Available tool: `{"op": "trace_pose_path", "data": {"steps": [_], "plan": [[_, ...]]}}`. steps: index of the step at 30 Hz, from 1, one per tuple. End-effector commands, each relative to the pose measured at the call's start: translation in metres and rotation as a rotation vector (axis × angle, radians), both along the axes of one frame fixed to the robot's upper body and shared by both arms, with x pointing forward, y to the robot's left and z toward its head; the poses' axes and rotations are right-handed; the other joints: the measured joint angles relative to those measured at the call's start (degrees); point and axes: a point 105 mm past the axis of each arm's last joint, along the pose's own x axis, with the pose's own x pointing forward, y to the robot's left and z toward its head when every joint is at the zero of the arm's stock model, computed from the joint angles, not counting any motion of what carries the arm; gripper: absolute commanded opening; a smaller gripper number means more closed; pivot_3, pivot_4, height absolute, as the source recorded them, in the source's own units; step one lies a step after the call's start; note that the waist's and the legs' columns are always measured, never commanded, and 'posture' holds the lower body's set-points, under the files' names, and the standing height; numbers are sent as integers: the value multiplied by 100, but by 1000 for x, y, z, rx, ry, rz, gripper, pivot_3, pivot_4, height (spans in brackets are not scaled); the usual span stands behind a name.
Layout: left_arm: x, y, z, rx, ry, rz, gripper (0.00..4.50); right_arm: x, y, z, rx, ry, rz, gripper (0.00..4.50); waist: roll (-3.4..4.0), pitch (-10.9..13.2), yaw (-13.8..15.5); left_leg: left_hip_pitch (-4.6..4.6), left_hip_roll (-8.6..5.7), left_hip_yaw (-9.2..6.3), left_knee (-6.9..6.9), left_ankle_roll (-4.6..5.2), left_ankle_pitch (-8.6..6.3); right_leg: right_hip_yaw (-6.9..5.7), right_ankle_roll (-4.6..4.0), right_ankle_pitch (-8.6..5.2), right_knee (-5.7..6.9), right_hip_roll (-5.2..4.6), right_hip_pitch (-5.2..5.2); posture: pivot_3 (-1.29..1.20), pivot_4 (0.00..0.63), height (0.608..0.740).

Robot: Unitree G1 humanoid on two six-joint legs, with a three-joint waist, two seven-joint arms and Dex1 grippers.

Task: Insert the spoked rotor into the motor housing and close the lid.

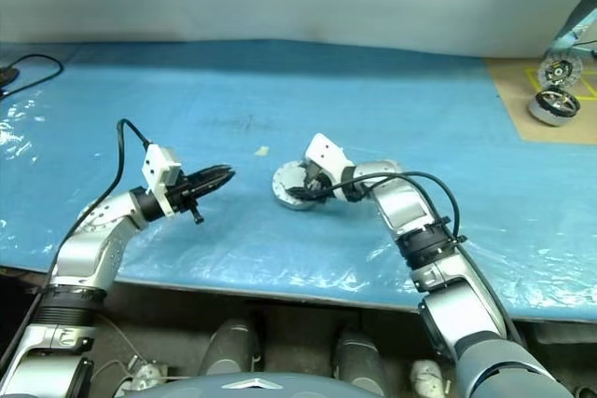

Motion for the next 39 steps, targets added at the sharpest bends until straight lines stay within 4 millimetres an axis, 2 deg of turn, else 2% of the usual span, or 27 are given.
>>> {"op": "trace_pose_path", "data": {"steps": [1, 6, 13, 18, 29, 32, 39], "plan": [[1, -16, 2, 16, -23, -50, 578, -20, -23, -56, -112, 218, -53, 2911, 0, 0, -1, 1, 0, 0, 0, 0, 0, 0, -5, -3, 0, -1, 0, 0, 150, 740], [7, -43, -5, 4, 3, -99, 578, -26, -14, -53, -86, 217, -6, 2911, -7, -4, -4, -1, -3, 0, 1, 0, 0, 2, -20, -12, -6, -3, 2, 0, 150, 740], [21, -61, -20, 30, 20, -100, 578, -23, -14, -52, -86, 206, -30, 2911, -7, -4, -26, 0, -1, -1, -1, -2, -1, 1, 1, 1, -4, 0, -2, 0, 150, 740], [29, -59, -39, 88, 51, -67, 578, -23, -14, -52, -82, 205, -41, 2911, -7, -4, -25, 1, -1, -1, -1, -2, -1, 0, 1, 1, -2, -1, -1, 0, 150, 740], [30, -77, -51, 72, 71, -118, 578, -26, -18, -53, -83, 204, -74, 2911, -8, -7, 6, 5, -3, -3, 2, -2, -1, -4, 0, 1, -3, -4, 11, 0, 150, 740], [29, -73, -54, 68, 88, -128, 14, -24, -19, -55, -87, 205, -86, 2911, -9, -7, 6, 7, -6, -3, 3, -2, -1, -4, -7, -3, -4, -8, 14, 0, 150, 740], [24, -69, -59, 83, 121, -144, 14, -23, -17, -57, -85, 205, -97, 2911, -9, -9, -5, 10, -3, -4, 2, -2, -1, -4, -18, -10, -4, -7, 12, 0, 150, 740]]}}
